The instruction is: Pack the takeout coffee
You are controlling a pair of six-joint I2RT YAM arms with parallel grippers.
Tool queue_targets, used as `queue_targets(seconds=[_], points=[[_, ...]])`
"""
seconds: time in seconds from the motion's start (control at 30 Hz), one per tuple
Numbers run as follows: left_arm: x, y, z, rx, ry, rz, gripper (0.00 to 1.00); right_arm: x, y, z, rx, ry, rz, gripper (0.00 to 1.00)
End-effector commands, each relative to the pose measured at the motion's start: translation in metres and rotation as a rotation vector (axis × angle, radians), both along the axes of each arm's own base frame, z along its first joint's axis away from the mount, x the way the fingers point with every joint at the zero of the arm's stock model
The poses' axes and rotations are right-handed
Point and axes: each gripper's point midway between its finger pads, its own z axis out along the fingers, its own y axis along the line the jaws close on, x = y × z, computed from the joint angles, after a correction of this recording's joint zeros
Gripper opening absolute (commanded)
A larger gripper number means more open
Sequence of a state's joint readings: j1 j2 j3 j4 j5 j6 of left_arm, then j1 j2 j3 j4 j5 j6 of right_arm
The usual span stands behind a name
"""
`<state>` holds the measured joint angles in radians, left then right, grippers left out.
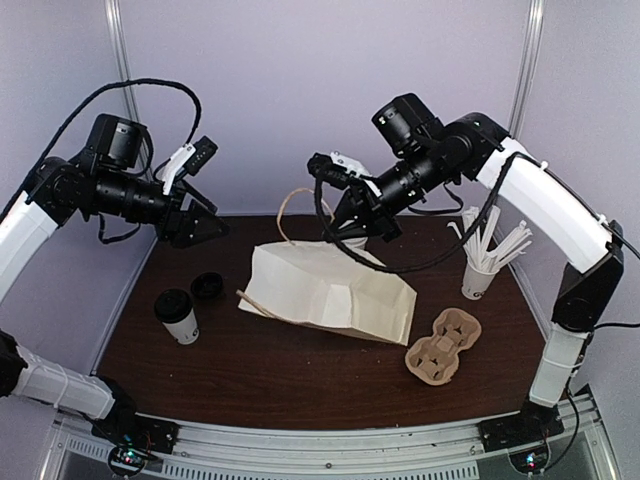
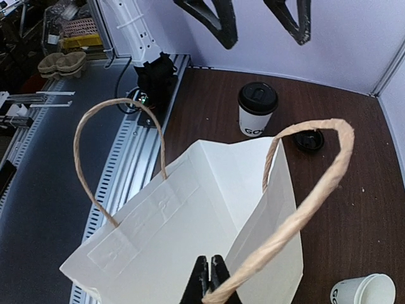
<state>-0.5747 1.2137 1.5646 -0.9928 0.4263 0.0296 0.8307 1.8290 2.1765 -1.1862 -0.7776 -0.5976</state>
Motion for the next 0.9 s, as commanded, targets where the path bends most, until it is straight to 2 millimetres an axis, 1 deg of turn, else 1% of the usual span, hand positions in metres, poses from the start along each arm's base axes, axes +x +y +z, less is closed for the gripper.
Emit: queue_targets(seconds=[0.0,0.07,0.17,0.33,0.43,0.5,0.63,0.73,0.87], points=[[-0.002,-0.029,0.022,-0.110,-0.067,-0.169,0.76,-0.029,-0.007,0.010,0.047,0.069,0.119,0.00],[-0.006,-0.038,0.023,-0.123,-0.060,-0.224,0.73,-0.032,-0.007,0.010,0.052,0.085,0.127,0.00],[-0.015,-0.054,0.020,-0.133,-0.063,-0.289,0.73,-0.034,-0.007,0.006,0.048,0.100,0.136,0.00],[-0.024,-0.079,0.000,-0.072,-0.067,-0.337,0.75,-0.040,-0.008,0.002,0.050,0.129,0.162,0.00],[-0.028,-0.087,-0.011,-0.062,-0.040,-0.375,0.70,-0.040,-0.008,0.000,0.049,0.137,0.164,0.00],[-0.033,-0.093,-0.017,-0.055,-0.032,-0.405,0.65,-0.041,-0.008,0.000,0.048,0.141,0.166,0.00],[-0.035,-0.102,-0.030,-0.023,-0.004,-0.432,0.53,-0.040,-0.007,-0.004,0.041,0.148,0.167,0.00],[-0.033,-0.099,-0.031,-0.006,-0.017,-0.414,0.51,-0.040,-0.008,-0.009,0.031,0.155,0.166,0.00],[-0.038,-0.097,-0.030,-0.008,-0.026,-0.431,0.50,-0.041,-0.009,-0.014,0.021,0.160,0.170,0.00]])
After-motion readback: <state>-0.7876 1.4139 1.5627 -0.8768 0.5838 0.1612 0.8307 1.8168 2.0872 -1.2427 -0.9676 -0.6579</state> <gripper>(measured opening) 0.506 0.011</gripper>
